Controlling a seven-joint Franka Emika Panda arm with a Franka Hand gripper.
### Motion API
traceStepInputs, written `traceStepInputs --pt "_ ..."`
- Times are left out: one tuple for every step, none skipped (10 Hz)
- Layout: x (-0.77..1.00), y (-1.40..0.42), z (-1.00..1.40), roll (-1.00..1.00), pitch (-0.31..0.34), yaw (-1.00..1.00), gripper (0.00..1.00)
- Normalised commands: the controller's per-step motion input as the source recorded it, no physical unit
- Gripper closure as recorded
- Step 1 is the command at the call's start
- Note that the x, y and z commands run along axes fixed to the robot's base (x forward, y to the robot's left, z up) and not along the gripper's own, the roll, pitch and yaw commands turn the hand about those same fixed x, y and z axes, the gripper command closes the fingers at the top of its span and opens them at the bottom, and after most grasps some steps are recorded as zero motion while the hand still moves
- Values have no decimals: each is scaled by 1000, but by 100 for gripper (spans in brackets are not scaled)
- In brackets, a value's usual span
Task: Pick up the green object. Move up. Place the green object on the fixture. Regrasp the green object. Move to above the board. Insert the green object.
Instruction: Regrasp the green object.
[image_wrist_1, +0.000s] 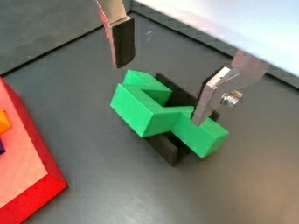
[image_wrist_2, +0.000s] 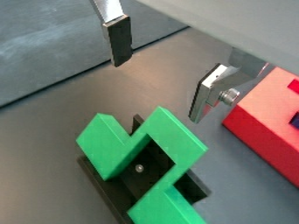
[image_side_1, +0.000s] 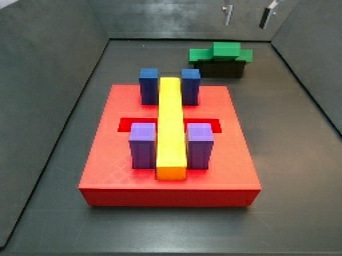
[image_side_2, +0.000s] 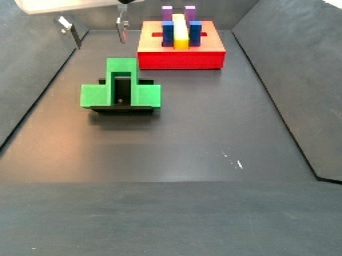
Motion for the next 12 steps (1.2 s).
traceStepInputs --pt "320 -171 -166 746 0 -249 0" --pt "337 -183 -214 940 20 -137 0" --pt "177 -177 -160 1000 63 -26 0" --pt "0 -166 -23 1000 100 83 0" --pt "-94 -211 0 1000 180 143 0" --pt "-166 -211 0 1000 183 151 0" --pt "-166 -217 0 1000 163 146 0" --pt "-137 -223 0 1000 157 134 0" --pt "-106 -234 0 1000 143 117 0" --pt "-94 -237 0 1000 129 109 0" --pt "-3 -200 0 971 106 37 0" --pt "0 -66 -129 283 0 0 0"
